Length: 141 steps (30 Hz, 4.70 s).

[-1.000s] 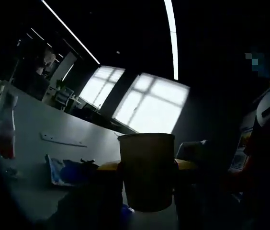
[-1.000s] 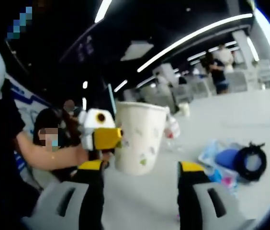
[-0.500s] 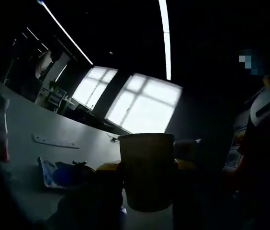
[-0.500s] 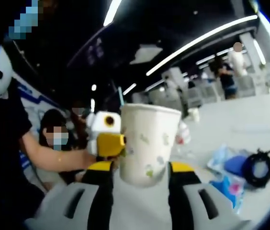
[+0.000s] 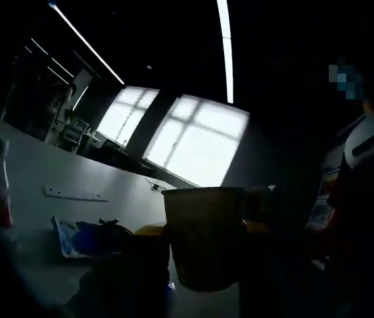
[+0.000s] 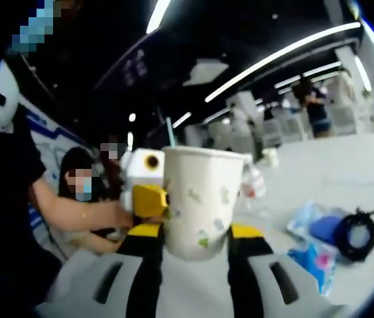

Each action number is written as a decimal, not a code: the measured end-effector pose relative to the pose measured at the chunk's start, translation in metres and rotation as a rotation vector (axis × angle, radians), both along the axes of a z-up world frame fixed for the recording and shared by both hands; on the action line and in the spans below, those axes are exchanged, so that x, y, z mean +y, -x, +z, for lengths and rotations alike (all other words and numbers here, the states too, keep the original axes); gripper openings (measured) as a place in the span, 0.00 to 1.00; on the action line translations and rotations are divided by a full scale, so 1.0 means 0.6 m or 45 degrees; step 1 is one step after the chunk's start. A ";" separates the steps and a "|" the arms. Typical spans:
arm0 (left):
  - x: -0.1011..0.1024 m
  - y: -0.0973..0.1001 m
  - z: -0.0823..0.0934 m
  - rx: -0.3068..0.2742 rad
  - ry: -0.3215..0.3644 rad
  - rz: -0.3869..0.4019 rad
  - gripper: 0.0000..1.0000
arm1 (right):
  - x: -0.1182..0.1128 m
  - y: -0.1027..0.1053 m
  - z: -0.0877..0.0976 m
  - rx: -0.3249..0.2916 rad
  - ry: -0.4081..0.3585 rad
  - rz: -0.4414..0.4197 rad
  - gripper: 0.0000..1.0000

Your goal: Arrange the tabletop items into an orderly group along one side of the table until the central work area is clear of visible clutter.

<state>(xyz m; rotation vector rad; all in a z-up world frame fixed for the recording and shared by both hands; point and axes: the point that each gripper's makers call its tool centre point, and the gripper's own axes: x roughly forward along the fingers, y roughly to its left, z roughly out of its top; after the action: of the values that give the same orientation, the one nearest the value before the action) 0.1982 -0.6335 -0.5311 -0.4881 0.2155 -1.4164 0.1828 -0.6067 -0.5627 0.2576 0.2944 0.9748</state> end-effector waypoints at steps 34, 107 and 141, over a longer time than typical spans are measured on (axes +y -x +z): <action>0.008 0.002 -0.008 -0.067 -0.149 0.005 0.40 | -0.012 0.010 -0.039 -0.064 0.283 0.038 0.34; 0.093 -0.251 -0.069 -0.325 -0.439 0.854 0.38 | -0.126 -0.051 -0.121 0.163 0.324 -0.282 0.96; 0.103 -0.364 -0.185 -0.348 -0.597 1.091 0.38 | -0.196 -0.071 -0.200 0.315 0.327 -0.419 0.94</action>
<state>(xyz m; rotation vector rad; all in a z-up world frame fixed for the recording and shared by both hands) 0.4166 -0.5718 -0.6422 0.0274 0.0885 -0.5482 0.2256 -0.7246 -0.6825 0.1836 0.5794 0.5723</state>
